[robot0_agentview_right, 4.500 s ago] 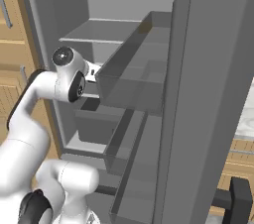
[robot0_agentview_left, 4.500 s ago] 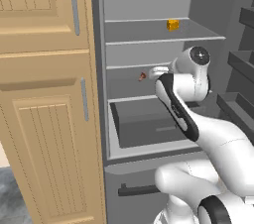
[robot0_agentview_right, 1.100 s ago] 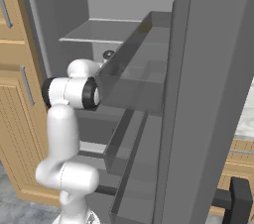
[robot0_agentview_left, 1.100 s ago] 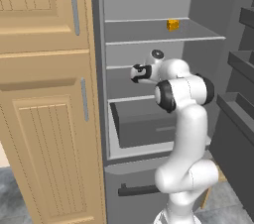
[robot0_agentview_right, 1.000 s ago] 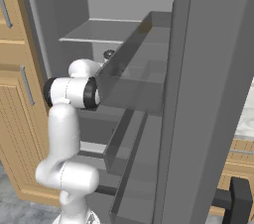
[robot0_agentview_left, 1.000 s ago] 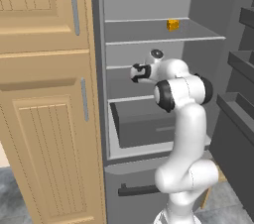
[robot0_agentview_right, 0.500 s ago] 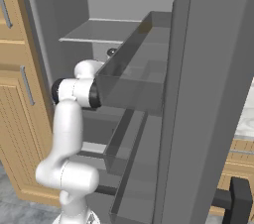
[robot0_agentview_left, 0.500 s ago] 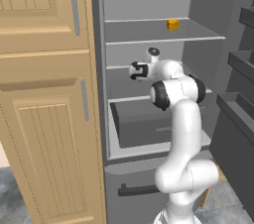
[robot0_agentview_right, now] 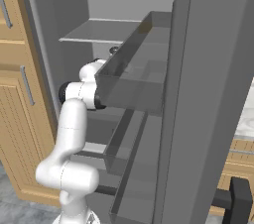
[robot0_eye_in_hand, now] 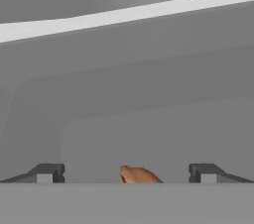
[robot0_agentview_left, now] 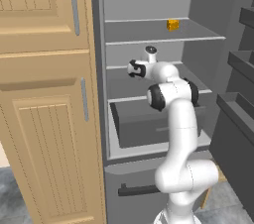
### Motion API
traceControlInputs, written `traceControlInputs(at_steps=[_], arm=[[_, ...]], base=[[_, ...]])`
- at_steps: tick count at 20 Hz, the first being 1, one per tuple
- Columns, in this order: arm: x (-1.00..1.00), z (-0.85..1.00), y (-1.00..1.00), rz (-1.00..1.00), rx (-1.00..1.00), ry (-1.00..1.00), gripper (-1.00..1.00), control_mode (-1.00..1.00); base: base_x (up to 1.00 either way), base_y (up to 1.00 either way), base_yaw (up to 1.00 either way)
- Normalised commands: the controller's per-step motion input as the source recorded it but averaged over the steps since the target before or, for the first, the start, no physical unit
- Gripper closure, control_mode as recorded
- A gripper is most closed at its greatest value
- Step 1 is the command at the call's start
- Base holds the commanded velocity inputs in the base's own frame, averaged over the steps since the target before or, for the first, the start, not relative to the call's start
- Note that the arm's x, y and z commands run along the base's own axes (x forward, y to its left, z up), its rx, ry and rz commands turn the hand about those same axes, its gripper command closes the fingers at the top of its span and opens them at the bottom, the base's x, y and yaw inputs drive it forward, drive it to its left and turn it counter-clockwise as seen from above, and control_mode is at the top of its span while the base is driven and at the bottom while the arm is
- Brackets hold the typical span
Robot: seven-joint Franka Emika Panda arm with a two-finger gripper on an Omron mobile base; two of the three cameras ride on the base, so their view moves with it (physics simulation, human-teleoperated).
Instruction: Pick mushroom from the fridge and place it on the plate on the counter.
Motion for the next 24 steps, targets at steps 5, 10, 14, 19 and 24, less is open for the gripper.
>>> traceControlInputs(at_steps=[5,10,14,19,24], arm=[[0.06,-0.13,0.00,0.00,0.00,0.00,-1.00,-1.00],[0.00,-0.12,0.00,0.00,0.00,0.00,-1.00,-1.00],[-0.07,-0.11,0.01,0.00,0.00,0.01,-1.00,-1.00],[-0.04,-0.12,0.02,0.00,0.00,0.01,-1.00,-1.00],[-0.03,-0.14,0.02,0.00,0.00,0.00,1.00,-1.00]], base=[[0.00,0.00,0.00],[0.00,0.00,0.00],[0.00,0.00,0.00],[0.00,0.00,0.00],[0.00,0.00,0.00]])
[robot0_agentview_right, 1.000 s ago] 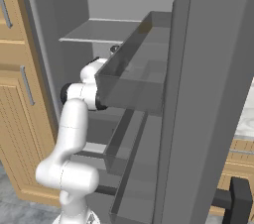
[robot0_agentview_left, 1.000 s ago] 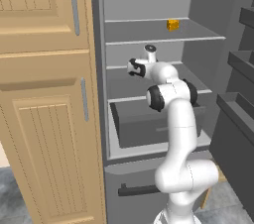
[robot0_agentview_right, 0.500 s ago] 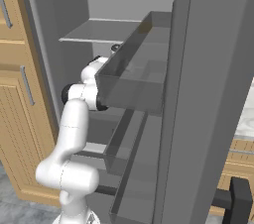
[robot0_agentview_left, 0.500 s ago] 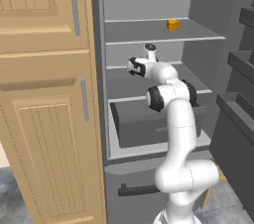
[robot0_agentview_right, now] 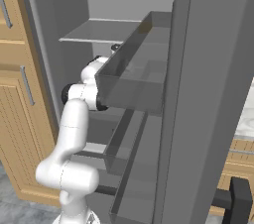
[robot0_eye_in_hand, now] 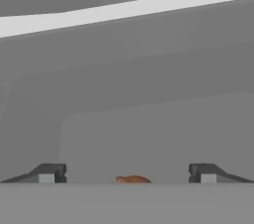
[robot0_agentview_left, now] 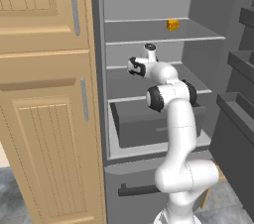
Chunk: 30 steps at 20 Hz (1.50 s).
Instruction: Pick mushroom from the fridge and place it on the plate on the counter.
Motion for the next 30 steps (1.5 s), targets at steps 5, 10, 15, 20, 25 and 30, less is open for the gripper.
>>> traceControlInputs(at_steps=[5,10,15,20,25,30], arm=[[0.00,-0.04,0.03,0.00,0.00,0.00,1.00,-1.00],[0.00,-0.02,0.00,0.00,0.00,0.00,1.00,-1.00],[-0.09,0.00,0.00,0.00,0.00,0.00,1.00,-1.00],[-0.47,0.00,0.00,0.00,0.00,0.00,1.00,-1.00],[-0.74,0.00,0.00,0.00,0.00,-0.01,1.00,-1.00],[-0.87,0.00,0.00,0.00,0.00,-0.10,1.00,-1.00]], base=[[0.00,0.00,0.00],[0.00,0.00,0.00],[0.00,0.00,0.00],[0.00,0.00,0.00],[0.00,0.00,0.00],[0.00,0.00,0.00]])
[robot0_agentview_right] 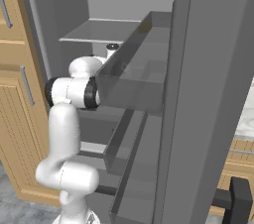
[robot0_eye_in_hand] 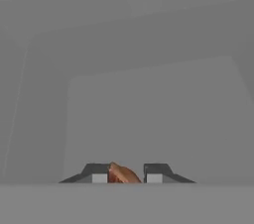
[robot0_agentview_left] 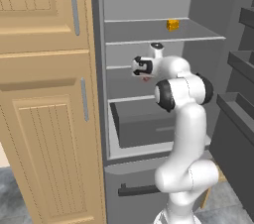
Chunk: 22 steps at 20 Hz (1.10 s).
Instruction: Pick mushroom from the fridge and place it on the plate on the counter.
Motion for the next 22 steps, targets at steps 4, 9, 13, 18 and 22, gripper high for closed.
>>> traceControlInputs(at_steps=[4,9,13,18,22], arm=[[-0.82,0.00,0.00,0.00,0.00,-0.23,1.00,-1.00],[-0.76,0.02,0.00,0.00,0.00,-0.25,1.00,-1.00],[-0.78,0.18,0.00,-0.04,0.00,-0.04,1.00,-1.00],[-1.00,0.19,-0.23,-0.01,0.00,0.00,1.00,-1.00],[-0.98,0.19,-0.18,0.00,0.00,0.01,1.00,-1.00]], base=[[0.00,0.00,0.00],[0.00,0.00,0.00],[0.00,0.00,0.00],[0.00,0.00,0.00],[0.00,0.00,0.00]])
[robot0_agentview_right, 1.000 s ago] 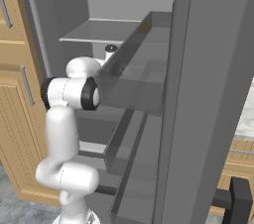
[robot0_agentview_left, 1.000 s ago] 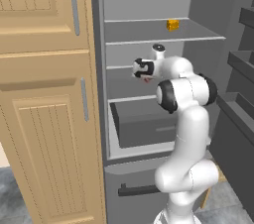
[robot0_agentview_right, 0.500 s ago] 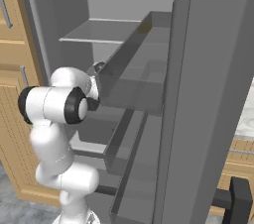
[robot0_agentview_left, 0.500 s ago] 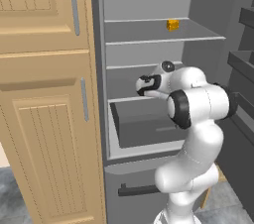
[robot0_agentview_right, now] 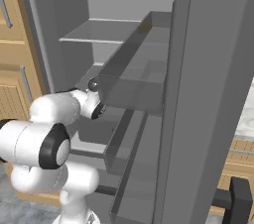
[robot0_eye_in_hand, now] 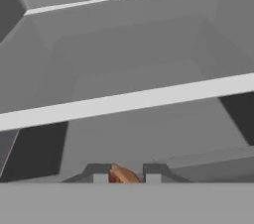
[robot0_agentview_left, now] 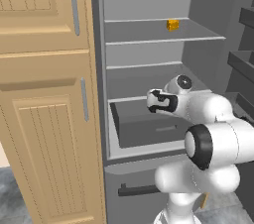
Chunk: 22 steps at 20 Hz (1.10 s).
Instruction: Pick mushroom from the fridge and place it on the plate on the counter.
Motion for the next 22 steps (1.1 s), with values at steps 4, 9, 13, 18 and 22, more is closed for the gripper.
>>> traceControlInputs(at_steps=[4,9,13,18,22], arm=[[-0.95,0.16,-0.06,-0.01,0.00,0.12,1.00,-1.00],[-0.87,0.17,-0.06,-0.01,0.00,0.25,1.00,-1.00],[-0.68,0.27,0.00,-0.04,0.00,0.28,1.00,-1.00],[-0.52,0.46,0.10,-0.02,0.00,0.17,1.00,-1.00],[-0.32,0.63,0.02,0.00,0.00,0.10,1.00,-1.00]], base=[[0.00,0.00,0.00],[0.00,0.00,0.00],[0.00,0.00,0.00],[0.00,0.00,0.00],[0.00,0.00,0.00]])
